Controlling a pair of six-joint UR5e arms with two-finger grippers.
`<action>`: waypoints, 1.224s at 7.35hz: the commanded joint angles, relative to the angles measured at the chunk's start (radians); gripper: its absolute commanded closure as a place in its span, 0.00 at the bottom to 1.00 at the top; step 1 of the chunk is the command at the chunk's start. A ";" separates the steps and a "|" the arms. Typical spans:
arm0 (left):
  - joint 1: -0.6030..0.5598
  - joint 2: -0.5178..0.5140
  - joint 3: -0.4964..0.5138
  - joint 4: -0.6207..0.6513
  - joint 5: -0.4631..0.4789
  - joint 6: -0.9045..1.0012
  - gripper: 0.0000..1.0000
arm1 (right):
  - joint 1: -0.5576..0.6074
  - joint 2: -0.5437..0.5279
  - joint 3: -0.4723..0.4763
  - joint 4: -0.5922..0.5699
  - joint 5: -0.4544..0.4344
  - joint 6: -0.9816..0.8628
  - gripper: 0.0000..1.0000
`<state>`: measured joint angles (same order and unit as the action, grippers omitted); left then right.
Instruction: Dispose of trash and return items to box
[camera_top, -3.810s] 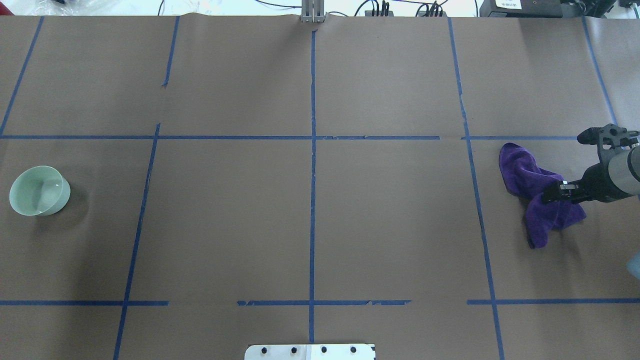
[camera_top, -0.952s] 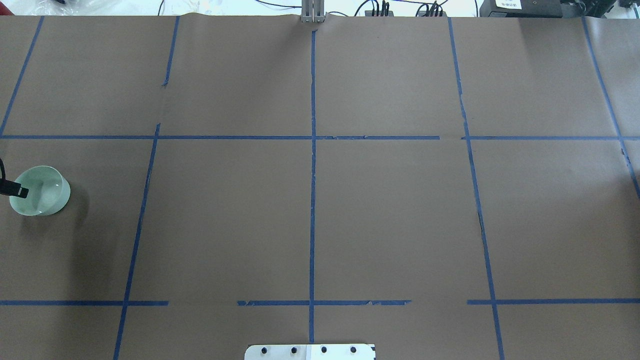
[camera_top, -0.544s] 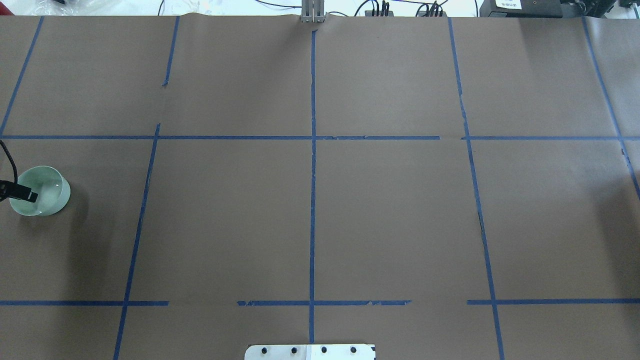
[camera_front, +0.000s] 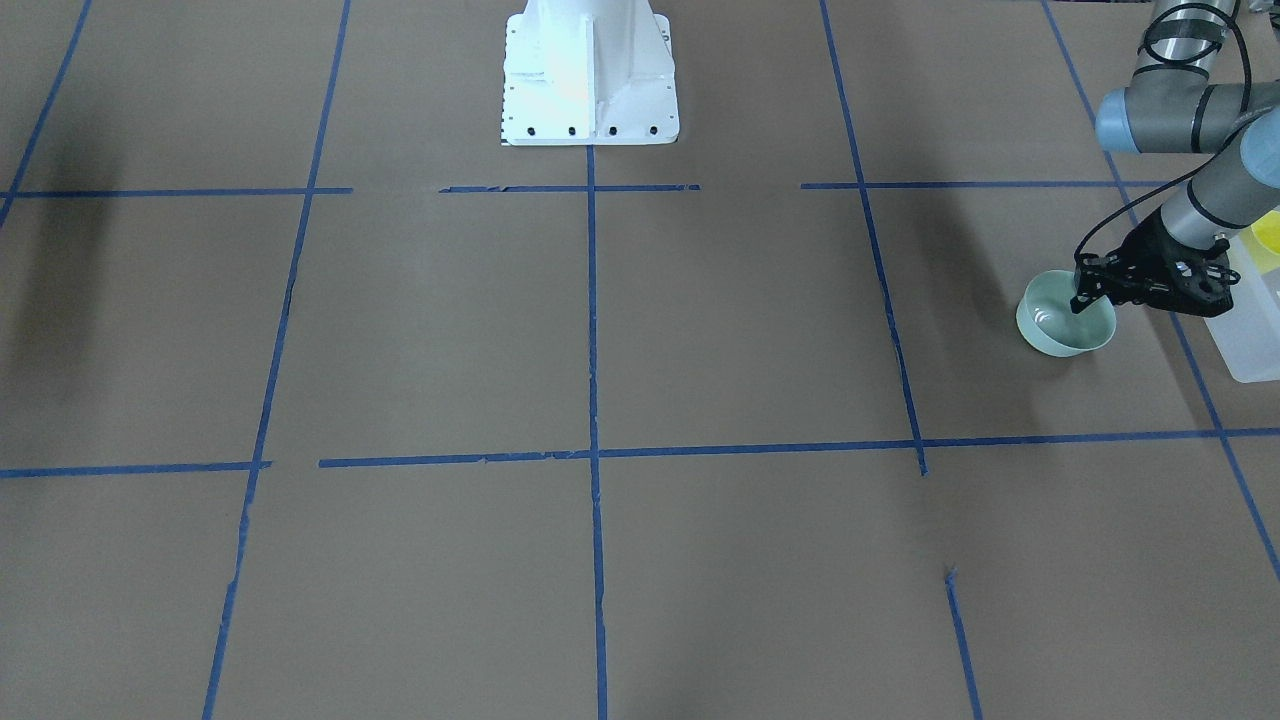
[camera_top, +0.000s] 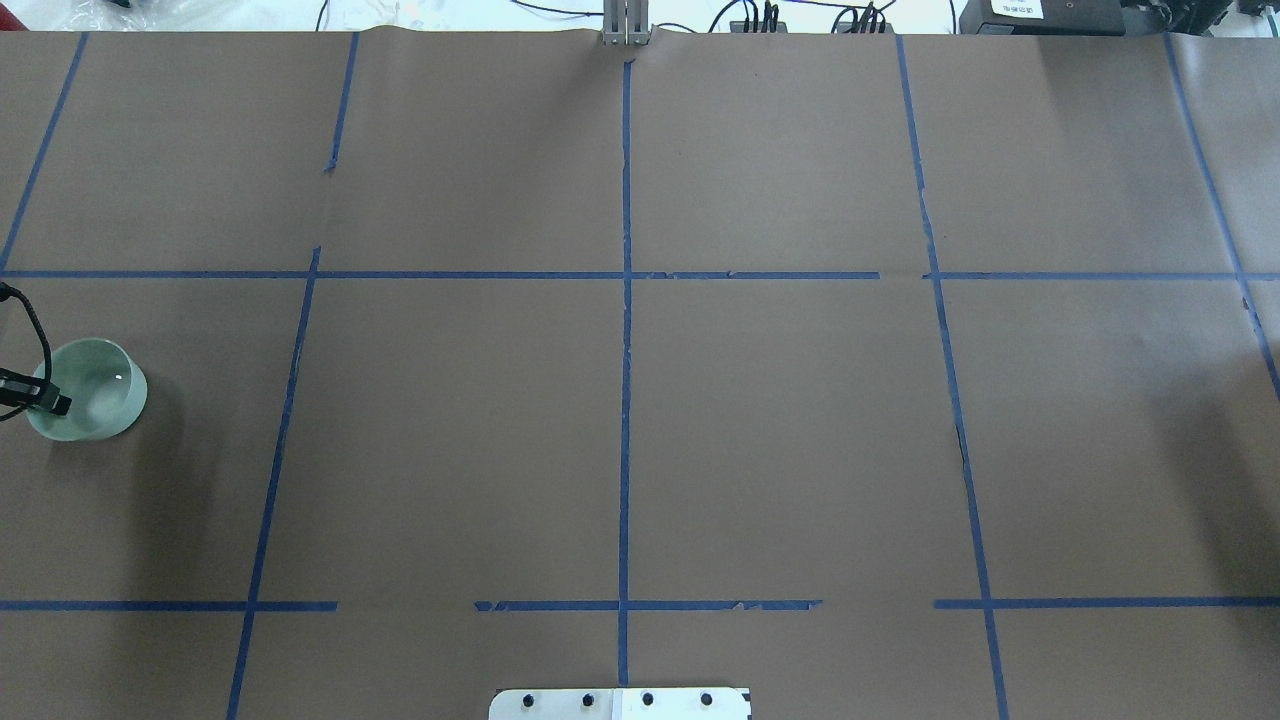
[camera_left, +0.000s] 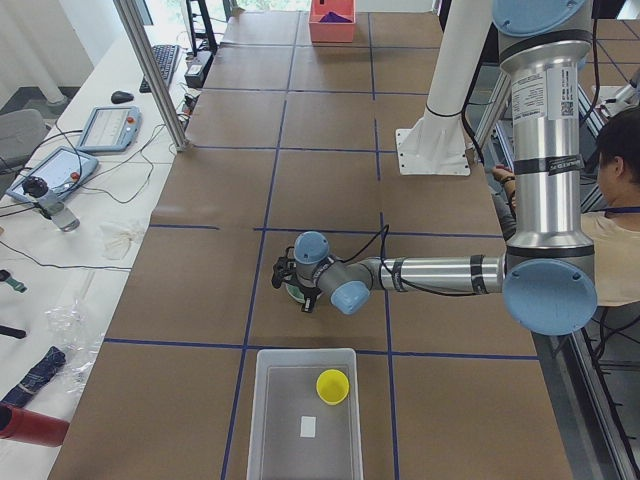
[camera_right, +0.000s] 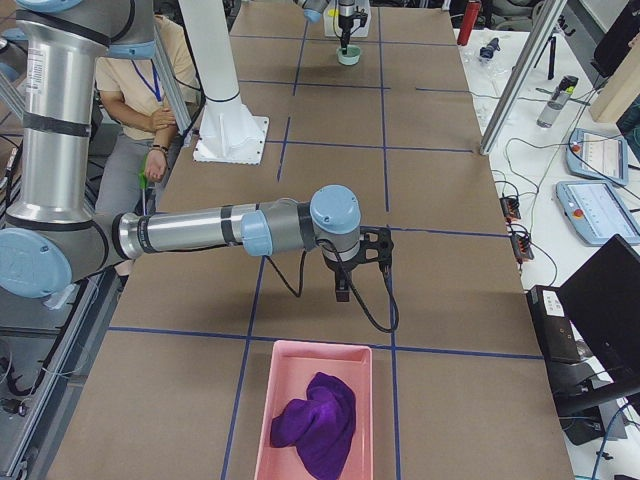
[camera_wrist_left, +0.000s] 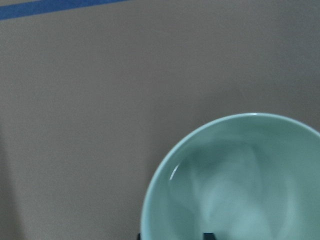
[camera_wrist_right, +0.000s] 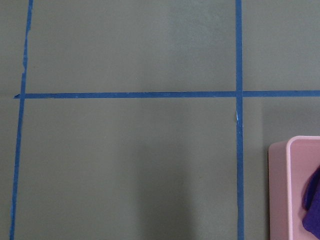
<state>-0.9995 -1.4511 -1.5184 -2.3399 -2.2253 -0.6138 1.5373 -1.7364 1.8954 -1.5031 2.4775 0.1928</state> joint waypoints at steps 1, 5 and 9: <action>-0.002 0.003 -0.031 -0.001 -0.004 -0.004 1.00 | -0.009 0.000 0.016 0.000 0.030 0.025 0.00; -0.100 0.072 -0.204 0.066 -0.187 0.224 1.00 | -0.041 0.000 0.053 0.000 0.018 0.027 0.00; -0.503 0.064 -0.168 0.414 -0.088 0.821 1.00 | -0.057 -0.009 0.060 0.000 0.017 0.025 0.00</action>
<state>-1.3490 -1.3830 -1.7009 -2.0621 -2.3674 -0.0335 1.4819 -1.7423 1.9549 -1.5033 2.4946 0.2191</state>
